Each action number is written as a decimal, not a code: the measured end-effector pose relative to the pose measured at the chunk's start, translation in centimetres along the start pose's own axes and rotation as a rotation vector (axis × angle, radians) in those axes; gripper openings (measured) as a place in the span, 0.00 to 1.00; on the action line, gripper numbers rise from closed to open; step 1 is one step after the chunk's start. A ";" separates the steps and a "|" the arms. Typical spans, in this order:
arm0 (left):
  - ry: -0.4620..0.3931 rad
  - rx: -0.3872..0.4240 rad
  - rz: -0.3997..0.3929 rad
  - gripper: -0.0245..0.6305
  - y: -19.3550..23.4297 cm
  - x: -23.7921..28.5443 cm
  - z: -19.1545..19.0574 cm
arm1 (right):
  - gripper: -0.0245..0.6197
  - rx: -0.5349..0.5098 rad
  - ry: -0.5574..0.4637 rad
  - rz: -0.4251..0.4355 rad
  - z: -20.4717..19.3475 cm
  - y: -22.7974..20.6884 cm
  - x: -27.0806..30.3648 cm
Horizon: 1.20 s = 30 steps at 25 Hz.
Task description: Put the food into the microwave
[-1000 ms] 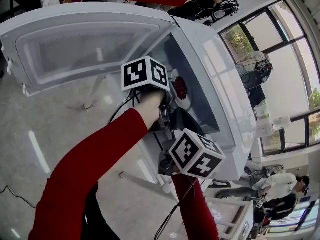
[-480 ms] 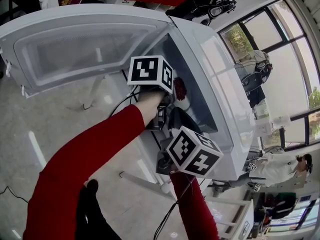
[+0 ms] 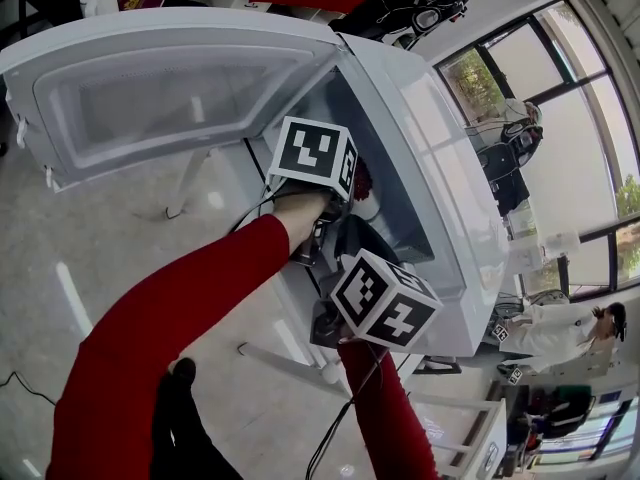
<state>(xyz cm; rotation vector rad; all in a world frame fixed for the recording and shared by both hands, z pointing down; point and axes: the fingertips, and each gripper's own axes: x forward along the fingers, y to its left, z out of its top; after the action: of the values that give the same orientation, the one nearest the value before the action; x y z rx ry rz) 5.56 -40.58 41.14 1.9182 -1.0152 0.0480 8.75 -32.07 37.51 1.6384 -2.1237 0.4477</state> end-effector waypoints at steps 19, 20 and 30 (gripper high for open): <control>0.009 0.223 0.114 0.17 0.1 0.8 0.4 | 0.06 0.009 0.007 0.026 -0.2 0.5 0.1; 0.009 0.234 0.122 0.17 0.2 0.8 0.5 | 0.06 0.009 0.009 0.028 -0.3 0.6 0.1; -0.009 0.347 0.179 0.19 0.8 0.8 1.1 | 0.06 0.024 0.015 0.039 -0.6 0.6 0.4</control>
<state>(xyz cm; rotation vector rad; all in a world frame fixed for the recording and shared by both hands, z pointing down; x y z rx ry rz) 5.19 -42.08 41.47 2.1306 -1.2460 0.3378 8.20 -32.00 38.21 1.6043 -2.1500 0.4972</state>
